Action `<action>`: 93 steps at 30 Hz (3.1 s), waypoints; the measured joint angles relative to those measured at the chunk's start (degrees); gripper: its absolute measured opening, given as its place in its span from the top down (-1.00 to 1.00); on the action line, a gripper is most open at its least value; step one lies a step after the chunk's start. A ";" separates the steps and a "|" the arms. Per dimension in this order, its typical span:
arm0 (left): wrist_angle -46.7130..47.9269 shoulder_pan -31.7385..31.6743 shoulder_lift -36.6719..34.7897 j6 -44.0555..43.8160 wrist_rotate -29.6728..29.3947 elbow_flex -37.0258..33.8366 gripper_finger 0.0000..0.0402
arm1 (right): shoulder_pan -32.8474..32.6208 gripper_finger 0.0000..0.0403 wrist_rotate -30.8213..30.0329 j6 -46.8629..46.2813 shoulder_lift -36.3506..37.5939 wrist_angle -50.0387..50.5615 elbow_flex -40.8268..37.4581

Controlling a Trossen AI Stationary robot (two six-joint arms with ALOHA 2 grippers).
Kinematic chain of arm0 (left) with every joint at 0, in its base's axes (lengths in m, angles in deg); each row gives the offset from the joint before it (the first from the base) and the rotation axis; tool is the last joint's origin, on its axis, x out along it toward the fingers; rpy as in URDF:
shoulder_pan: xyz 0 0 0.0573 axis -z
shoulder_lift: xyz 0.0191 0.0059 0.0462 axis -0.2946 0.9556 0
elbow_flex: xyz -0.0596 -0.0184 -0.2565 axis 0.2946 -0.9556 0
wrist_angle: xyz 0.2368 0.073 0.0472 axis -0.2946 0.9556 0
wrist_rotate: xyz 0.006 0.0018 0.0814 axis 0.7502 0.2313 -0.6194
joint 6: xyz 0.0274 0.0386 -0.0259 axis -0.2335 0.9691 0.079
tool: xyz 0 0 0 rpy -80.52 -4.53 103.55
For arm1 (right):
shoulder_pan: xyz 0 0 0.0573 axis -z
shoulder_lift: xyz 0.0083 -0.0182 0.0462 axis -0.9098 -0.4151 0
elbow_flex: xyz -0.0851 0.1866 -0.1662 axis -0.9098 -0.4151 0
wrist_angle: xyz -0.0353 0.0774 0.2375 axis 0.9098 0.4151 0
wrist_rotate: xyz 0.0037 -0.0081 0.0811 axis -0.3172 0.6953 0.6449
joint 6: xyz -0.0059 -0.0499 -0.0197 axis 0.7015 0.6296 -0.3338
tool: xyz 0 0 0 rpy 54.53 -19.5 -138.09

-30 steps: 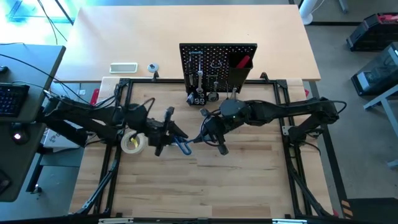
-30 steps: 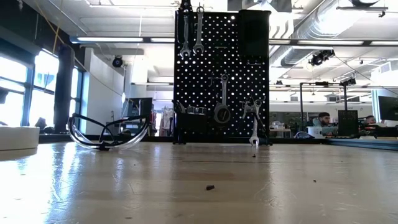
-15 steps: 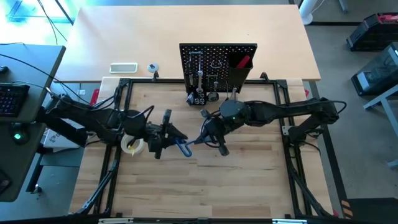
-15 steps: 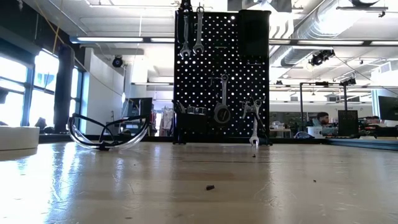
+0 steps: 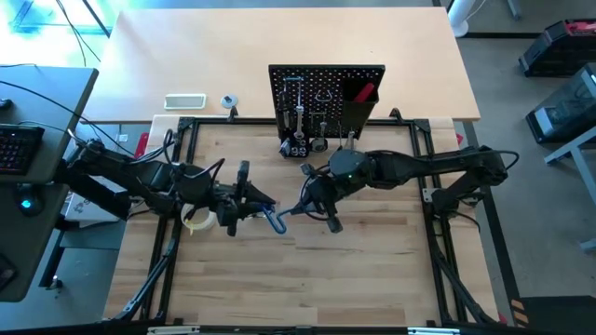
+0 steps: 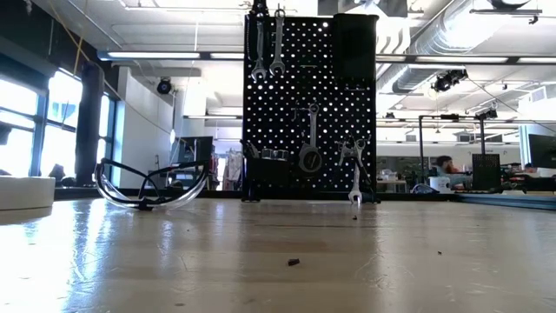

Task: Hang tools onto peg board
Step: Put the pick tool into the black bin on the peg board

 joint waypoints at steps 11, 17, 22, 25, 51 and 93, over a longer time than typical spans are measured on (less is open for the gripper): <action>1.44 0.26 -0.33 0.93 -1.52 0.00 0.87 | 0.00 1.00 -2.14 -0.04 0.00 0.83 0.00; 2.40 0.32 -0.30 3.48 -2.56 0.73 0.93 | 0.01 0.99 -2.66 -0.19 0.43 3.21 0.02; 5.48 -0.02 -0.30 2.61 -2.55 4.43 0.93 | -0.33 0.81 -5.74 1.39 3.68 12.65 0.02; 8.87 -1.00 -0.22 1.19 -1.93 7.28 0.94 | -1.45 0.61 -10.90 1.32 6.62 17.71 0.02; 43.97 -26.98 28.99 -0.39 3.86 63.79 0.94 | -4.87 0.23 -19.95 -10.60 6.87 39.82 -9.02; 58.19 -35.70 36.09 0.90 13.85 73.30 0.94 | -4.62 0.36 -35.83 7.30 18.30 25.54 3.01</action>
